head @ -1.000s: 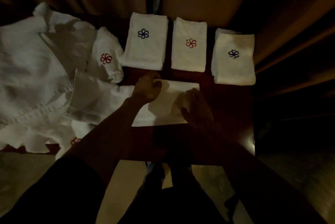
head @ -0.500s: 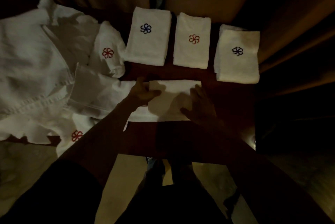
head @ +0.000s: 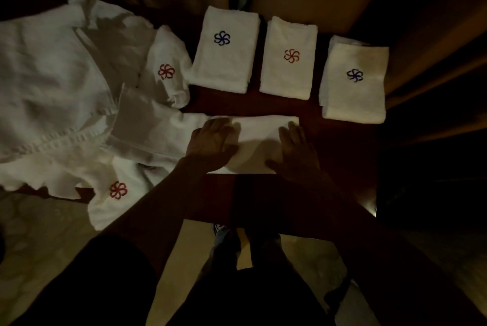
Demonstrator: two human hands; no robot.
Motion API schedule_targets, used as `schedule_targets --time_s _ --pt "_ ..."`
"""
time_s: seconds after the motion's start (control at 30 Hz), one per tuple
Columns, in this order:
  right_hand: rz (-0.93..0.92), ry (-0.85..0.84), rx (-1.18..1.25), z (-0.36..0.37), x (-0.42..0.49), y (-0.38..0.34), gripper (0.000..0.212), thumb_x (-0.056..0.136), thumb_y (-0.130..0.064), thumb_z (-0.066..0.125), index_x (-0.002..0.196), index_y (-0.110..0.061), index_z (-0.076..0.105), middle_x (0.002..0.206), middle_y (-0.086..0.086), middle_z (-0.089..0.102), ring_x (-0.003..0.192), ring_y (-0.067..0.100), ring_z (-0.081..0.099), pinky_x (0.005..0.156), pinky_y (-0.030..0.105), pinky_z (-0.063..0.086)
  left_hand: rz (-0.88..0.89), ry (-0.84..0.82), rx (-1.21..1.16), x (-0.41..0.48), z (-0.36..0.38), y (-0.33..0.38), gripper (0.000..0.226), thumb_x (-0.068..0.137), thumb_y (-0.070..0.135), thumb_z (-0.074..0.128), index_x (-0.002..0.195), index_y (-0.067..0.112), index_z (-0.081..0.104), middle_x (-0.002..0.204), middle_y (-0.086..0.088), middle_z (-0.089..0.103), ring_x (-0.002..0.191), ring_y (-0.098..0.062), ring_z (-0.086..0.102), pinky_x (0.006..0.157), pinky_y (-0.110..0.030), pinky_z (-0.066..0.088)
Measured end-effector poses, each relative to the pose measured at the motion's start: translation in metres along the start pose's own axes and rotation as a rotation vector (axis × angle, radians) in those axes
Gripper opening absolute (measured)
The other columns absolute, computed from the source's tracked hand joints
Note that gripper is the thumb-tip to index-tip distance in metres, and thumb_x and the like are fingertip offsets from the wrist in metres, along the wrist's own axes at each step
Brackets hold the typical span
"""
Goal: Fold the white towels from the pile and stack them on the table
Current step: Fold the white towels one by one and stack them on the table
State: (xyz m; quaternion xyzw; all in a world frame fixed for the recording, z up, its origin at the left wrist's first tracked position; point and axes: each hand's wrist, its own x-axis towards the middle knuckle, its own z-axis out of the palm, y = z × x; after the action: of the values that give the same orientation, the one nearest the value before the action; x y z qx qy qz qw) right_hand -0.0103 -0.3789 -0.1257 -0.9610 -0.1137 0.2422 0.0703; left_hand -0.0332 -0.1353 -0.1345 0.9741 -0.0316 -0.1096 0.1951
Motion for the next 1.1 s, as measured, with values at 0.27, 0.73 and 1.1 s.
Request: schedule_targets --time_s 0.27,0.73,1.1 --pt "-0.024 0.054 0.010 -0.035 0.005 -0.067 0.084 0.089 -0.052 0.064 0.155 -0.019 0.023 0.164 0.010 0.014 0.150 0.038 0.011 0.116 0.050 0.030 -0.069 0.060 -0.003 0.000 -0.042 -0.016 0.044 0.086 0.030 0.065 0.127 0.014 0.061 0.137 -0.010 0.052 0.126 -0.034 0.048 0.094 -0.049 0.045" --pt "-0.378 0.099 0.406 -0.036 0.002 -0.244 0.047 0.088 -0.045 0.070 0.122 -0.014 0.061 0.118 0.005 0.064 0.110 0.023 0.060 0.086 0.032 0.046 -0.299 0.106 0.290 -0.030 -0.173 -0.125 0.048 0.090 0.053 0.059 0.121 0.016 0.061 0.121 -0.009 0.060 0.120 -0.032 0.049 0.092 -0.045 0.044" --pt "-0.287 0.104 0.419 -0.002 -0.004 -0.306 0.069 0.082 -0.060 0.069 0.131 -0.013 0.053 0.124 0.005 0.060 0.111 0.021 0.060 0.086 0.026 0.042 -0.357 0.063 0.113 -0.020 -0.168 -0.145 0.039 0.088 0.053 0.063 0.104 0.018 0.070 0.110 -0.006 0.068 0.107 -0.028 0.061 0.098 -0.040 0.045"
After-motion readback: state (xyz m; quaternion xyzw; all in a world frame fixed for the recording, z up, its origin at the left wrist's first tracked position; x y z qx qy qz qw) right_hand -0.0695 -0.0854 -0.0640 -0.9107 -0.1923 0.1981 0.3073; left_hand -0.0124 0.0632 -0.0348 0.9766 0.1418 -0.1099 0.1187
